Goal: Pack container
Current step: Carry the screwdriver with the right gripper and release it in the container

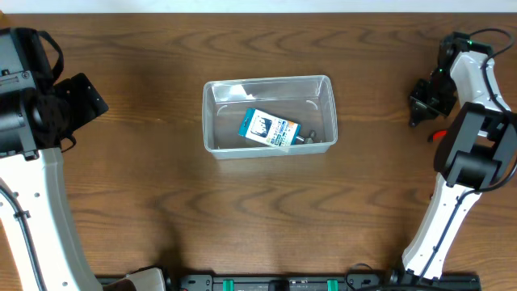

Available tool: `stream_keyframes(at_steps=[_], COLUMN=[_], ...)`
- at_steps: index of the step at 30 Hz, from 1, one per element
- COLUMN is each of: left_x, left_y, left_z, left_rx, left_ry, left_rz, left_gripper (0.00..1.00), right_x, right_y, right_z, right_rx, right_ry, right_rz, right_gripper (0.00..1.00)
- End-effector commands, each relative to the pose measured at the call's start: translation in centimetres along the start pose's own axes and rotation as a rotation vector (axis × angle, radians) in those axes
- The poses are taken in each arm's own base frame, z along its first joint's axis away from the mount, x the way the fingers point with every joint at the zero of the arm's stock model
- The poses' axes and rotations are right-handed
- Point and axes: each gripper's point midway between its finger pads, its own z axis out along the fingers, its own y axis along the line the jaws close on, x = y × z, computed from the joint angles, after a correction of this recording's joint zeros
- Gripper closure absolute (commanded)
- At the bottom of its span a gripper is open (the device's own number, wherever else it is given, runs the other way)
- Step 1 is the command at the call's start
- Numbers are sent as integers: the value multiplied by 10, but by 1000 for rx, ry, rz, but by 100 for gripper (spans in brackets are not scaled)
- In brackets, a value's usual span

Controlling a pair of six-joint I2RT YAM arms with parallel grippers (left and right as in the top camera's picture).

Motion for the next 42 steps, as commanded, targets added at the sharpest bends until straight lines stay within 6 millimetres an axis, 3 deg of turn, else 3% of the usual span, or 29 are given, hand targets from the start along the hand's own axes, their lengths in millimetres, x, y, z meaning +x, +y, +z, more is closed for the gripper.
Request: stream_keyframes(at_steps=[1, 4, 10, 13, 15, 18, 22, 26, 35, 39, 42], left_x=[1, 1, 1, 1, 1, 1, 1, 1, 1, 1, 1], left_y=[3, 3, 3, 3, 3, 3, 3, 3, 3, 3, 3], left_z=[2, 2, 2, 2, 2, 2, 2, 2, 2, 2, 2], left_rx=[-16, -16, -16, -16, -16, -16, -16, -17, -17, -17, -16], left_ry=[6, 6, 5, 5, 5, 5, 5, 6, 6, 6, 6], left_rz=[13, 13, 13, 17, 18, 32, 32, 32, 32, 32, 35], left_gripper=[2, 2, 2, 2, 2, 2, 2, 2, 2, 2, 2], right_x=[10, 12, 35, 71, 100, 148, 206, 236, 244, 244, 246], right_y=[18, 37, 106, 151, 177, 211, 240, 255, 267, 261, 257], right_z=[-5, -44, -160, -218, -243, -256, -235, -196, -88, -40, -15], right_rx=[-22, -52, -148, -196, -208, -197, -141, -131, -185, -159, -145], right_ry=[9, -76, -387, -552, -631, -684, -640, -522, -205, -68, 5], right_rz=[-59, -136, -484, -723, -905, -1193, -1572, -1796, -1835, -1827, -1822], right_gripper=[99, 99, 99, 99, 99, 99, 99, 99, 99, 99, 99])
